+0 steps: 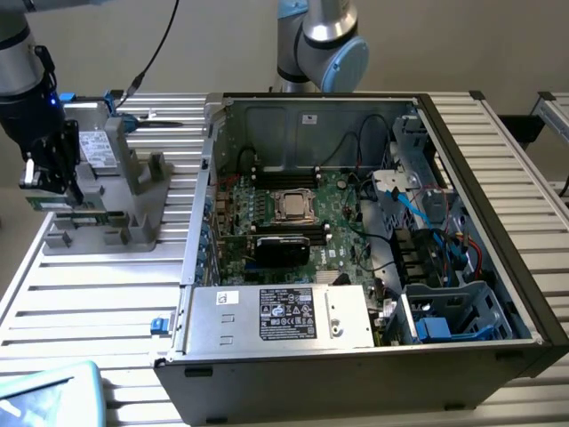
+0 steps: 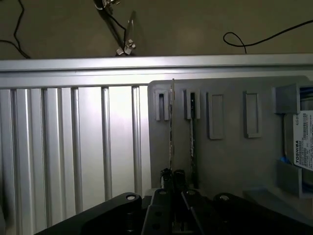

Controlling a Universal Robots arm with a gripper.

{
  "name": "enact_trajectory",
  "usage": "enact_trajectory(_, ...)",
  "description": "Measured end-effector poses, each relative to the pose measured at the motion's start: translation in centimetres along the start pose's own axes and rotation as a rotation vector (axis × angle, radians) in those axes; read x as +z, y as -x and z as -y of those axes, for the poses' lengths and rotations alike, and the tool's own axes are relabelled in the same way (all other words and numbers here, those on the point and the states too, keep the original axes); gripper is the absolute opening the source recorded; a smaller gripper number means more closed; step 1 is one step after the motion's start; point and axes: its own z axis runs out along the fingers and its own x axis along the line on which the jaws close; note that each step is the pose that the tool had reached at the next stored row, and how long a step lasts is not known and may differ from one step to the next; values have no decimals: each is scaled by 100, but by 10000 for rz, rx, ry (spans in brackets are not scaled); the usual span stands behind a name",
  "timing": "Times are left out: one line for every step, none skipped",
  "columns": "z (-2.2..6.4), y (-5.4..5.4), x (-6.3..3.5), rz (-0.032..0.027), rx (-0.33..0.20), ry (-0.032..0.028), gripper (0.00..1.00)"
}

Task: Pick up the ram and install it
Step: 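Pick up the ram and move it above insertion slot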

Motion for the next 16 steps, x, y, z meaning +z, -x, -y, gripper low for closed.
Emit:
enact_trajectory(-1, 0, -14, 3, 0, 15, 13)
enact_trajectory(-1, 0, -30, 5, 0, 32, 13)
enact_trajectory(-2, 0, -50, 8, 0, 48, 13)
enact_trajectory(-4, 1, -73, 14, 0, 69, 13)
enact_trajectory(-5, 1, -97, 20, 0, 91, 13)
enact_trajectory(-6, 1, -119, 25, 0, 112, 13)
enact_trajectory(-7, 1, -140, 30, 0, 132, 13)
enact_trajectory(-8, 2, -161, 34, 0, 154, 13)
enact_trajectory(-9, 2, -181, 37, 0, 174, 13)
enact_trajectory(-10, 2, -200, 40, 0, 194, 13)
enact_trajectory(-11, 2, -219, 43, 1, 213, 13)
enact_trajectory(-12, 2, -238, 44, 1, 232, 13)
enact_trajectory(-13, 2, -257, 45, 1, 253, 13)
enact_trajectory(-14, 1, -274, 47, 1, 274, 13)
enact_trajectory(-15, 1, -290, 47, 1, 293, 13)
enact_trajectory(-15, 1, -304, 47, 2, 308, 13)
